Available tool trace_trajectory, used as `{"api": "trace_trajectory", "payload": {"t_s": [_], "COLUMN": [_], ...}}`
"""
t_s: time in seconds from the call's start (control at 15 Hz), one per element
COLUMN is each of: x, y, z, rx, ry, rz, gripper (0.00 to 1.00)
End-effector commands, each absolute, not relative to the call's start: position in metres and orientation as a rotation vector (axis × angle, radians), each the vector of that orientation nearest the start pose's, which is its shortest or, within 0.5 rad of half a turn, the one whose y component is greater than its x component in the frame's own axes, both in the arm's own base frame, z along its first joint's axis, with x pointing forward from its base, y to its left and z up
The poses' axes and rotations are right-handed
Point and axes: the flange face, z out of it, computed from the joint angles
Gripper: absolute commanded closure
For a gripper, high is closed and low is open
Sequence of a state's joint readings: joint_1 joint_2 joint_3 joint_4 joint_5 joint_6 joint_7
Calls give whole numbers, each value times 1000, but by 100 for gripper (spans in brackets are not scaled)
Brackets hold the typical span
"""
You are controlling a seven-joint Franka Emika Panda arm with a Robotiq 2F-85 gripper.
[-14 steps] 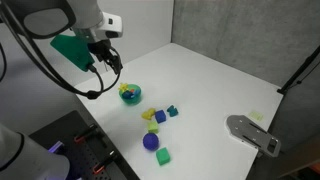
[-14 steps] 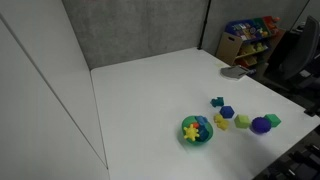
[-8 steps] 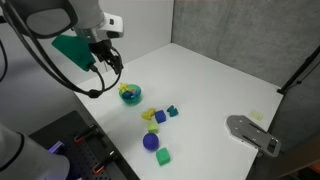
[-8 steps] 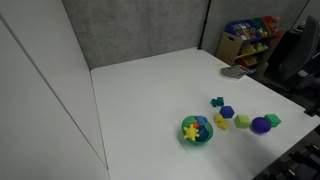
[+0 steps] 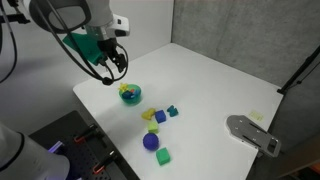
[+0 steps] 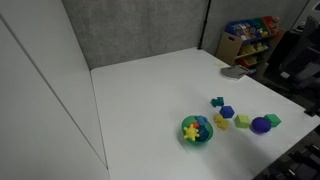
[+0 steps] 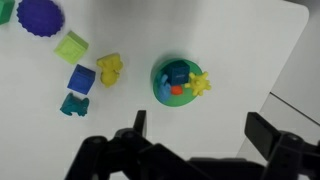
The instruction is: Take the yellow thing out of the bowl
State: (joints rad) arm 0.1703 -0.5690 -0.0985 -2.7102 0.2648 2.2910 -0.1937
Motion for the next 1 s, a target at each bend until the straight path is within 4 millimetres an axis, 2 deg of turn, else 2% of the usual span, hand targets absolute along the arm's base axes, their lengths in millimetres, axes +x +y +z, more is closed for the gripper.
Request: {"api": "trace_trajectory", "payload": {"t_s": [0.0, 0.47, 0.73, 0.93], "x": [405, 466, 498, 515], "y": [55, 97, 129, 154], "z": [403, 345, 305, 268], "rx": [-2864, -2835, -2812, -2809], "ry": [-174, -134, -82, -70], "rz": [-180, -61, 5, 52], "gripper": [0, 0, 0, 0]}}
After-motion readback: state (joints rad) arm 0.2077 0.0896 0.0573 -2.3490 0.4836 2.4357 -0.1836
